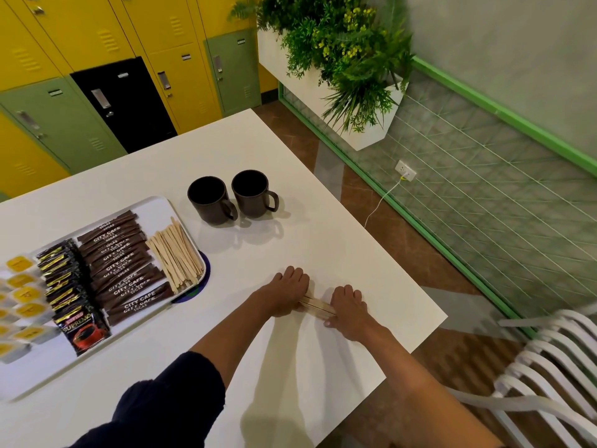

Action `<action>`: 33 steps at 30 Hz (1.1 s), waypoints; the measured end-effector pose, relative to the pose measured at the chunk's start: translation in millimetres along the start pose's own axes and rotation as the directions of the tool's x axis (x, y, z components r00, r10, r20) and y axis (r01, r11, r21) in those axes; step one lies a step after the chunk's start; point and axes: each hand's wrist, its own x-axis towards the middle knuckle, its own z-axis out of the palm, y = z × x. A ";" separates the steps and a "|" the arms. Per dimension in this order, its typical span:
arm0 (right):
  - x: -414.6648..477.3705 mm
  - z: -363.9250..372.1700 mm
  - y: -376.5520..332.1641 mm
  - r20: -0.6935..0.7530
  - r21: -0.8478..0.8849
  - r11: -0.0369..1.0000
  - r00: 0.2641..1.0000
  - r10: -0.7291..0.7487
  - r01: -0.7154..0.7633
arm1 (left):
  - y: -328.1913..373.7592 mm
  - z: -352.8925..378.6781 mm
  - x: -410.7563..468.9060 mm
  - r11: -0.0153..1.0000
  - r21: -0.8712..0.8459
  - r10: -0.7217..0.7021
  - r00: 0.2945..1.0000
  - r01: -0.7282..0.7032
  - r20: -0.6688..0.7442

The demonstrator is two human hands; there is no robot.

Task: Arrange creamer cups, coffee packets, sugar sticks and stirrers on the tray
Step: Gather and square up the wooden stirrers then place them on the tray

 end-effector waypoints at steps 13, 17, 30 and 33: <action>0.4 0.4 -7.7 0.014 -0.126 0.991 0.999 -0.050 0.051 | 2.3 -0.2 -6.9 0.990 0.135 0.043 0.998 -0.035 -0.054; -1.3 2.5 -9.0 0.012 -0.160 0.986 0.999 -0.048 0.049 | -2.8 13.7 -4.1 0.977 0.208 0.063 0.995 -0.045 -0.078; -6.4 7.9 -11.8 -0.083 -0.224 0.968 0.988 -0.131 0.109 | 0.2 30.7 -15.4 0.961 0.273 0.095 0.980 -0.044 -0.175; -8.1 9.9 -10.9 -0.084 -0.246 0.962 0.986 -0.142 0.118 | 1.0 33.2 -18.0 0.954 0.296 0.128 0.956 -0.046 -0.264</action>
